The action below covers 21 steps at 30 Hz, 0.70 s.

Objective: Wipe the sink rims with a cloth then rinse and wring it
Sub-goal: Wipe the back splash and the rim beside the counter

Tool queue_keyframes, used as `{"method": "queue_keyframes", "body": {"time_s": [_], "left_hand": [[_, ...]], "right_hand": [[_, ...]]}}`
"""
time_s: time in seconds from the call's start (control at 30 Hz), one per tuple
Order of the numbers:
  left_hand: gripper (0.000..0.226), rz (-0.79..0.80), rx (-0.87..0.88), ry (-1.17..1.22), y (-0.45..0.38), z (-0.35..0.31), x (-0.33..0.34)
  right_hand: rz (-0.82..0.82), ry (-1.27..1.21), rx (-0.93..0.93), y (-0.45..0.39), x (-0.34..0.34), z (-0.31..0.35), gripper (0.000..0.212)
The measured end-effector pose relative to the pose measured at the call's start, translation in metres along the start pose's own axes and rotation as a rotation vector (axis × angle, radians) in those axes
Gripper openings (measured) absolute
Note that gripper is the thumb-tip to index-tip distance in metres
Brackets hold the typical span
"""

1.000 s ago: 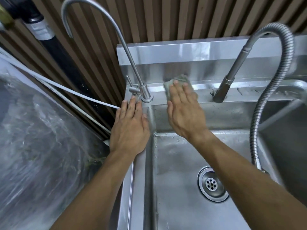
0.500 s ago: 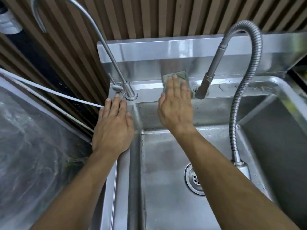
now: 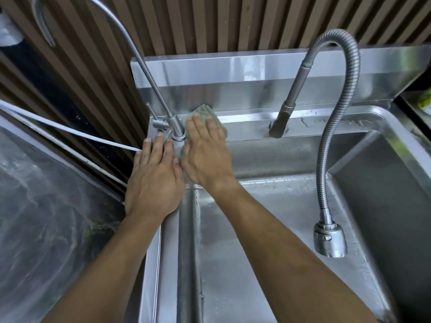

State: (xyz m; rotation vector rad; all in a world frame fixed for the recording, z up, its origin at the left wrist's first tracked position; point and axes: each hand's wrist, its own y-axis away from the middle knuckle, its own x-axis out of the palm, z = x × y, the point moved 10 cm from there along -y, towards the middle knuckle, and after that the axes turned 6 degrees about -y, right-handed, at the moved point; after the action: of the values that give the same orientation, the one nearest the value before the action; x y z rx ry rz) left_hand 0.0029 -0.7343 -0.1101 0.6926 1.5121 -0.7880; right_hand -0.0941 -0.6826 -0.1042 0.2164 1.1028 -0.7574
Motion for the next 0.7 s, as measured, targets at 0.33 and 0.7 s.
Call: {"method": "queue_keyframes", "body": {"time_s": [0.33,0.7], "left_hand": [[0.069,0.012,0.007,0.009,0.001,-0.001,-0.003],[0.068,0.009,0.003,0.007,0.002,-0.003,-0.003]], "right_hand": [[-0.174,0.148,0.487,0.008,-0.05,-0.093,0.066],[-0.231,0.114,0.356,0.022,-0.055,-0.098,0.055]]}}
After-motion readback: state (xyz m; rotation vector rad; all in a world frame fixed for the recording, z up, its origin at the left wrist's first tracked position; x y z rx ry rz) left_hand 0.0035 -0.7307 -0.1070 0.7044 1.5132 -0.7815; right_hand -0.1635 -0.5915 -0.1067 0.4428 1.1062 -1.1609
